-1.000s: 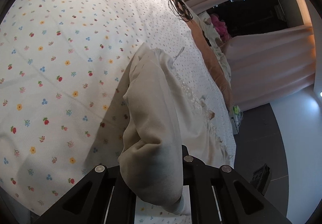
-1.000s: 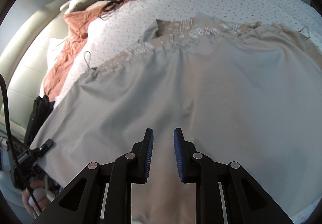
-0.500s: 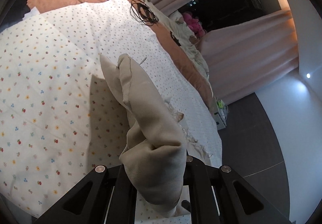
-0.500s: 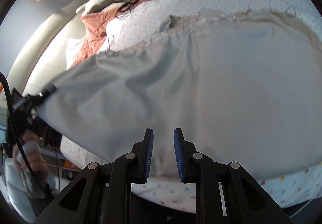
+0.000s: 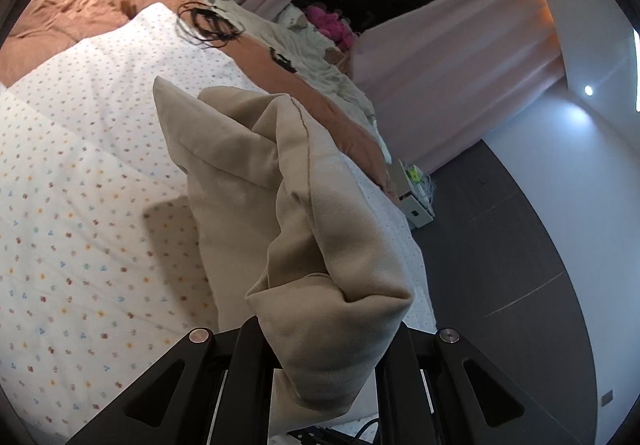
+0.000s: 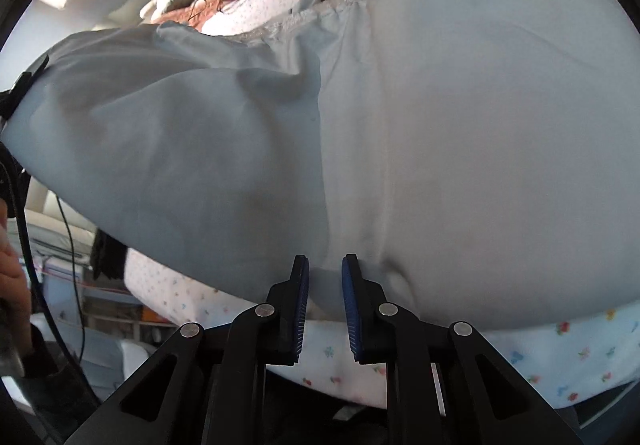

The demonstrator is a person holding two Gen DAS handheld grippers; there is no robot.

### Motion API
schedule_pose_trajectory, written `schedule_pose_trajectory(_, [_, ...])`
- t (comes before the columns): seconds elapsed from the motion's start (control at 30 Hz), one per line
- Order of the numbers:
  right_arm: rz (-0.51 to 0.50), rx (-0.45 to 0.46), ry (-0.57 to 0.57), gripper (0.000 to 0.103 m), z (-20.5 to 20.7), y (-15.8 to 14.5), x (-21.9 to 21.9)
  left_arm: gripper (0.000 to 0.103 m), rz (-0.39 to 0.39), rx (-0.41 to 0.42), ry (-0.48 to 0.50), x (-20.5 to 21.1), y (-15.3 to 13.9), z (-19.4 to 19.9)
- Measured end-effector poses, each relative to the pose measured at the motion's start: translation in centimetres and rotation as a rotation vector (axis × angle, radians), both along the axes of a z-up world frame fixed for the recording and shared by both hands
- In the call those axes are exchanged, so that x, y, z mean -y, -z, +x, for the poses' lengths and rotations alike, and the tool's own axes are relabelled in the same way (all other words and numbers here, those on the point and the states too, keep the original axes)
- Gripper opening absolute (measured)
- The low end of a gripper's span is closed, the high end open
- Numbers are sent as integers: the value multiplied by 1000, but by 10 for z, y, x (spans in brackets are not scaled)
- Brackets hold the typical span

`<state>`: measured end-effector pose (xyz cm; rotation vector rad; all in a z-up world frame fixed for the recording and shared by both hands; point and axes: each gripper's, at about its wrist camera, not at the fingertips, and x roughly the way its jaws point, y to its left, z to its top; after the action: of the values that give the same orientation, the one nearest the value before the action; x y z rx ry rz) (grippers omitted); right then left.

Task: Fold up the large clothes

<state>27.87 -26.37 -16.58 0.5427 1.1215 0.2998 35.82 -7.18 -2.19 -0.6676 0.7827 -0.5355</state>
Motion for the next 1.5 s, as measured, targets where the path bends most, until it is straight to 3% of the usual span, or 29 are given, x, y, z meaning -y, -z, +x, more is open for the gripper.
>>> schedule_pose_trajectory(0.47, [67,142,271,19,-69,-48,130,9,82,-9,154,122,-18,13])
schedule_pose_trajectory(0.73, [56,160,427,19,-123,-51,195,9,139,-58,277,215,8,18])
schedule_pose_trajectory(1.07, [59,130,521,19,-164,-42,241,9,255,-107,433,318,48,-4])
schedule_pose_trajectory(1.3, [74,131,556,19,-182,-37,259,10,417,-84,513,356,72,-34])
schedule_pose_trajectory(1.37, [79,130,557,19,-182,-36,261,16,431,-89,533,360,79,-39])
schedule_pose_trajectory(1.43, [87,125,554,19,-181,-33,261,32,416,-111,563,363,85,-43])
schedule_pose_trajectory(1.5, [93,127,547,22,-179,-31,262,60,388,-123,614,367,86,-44])
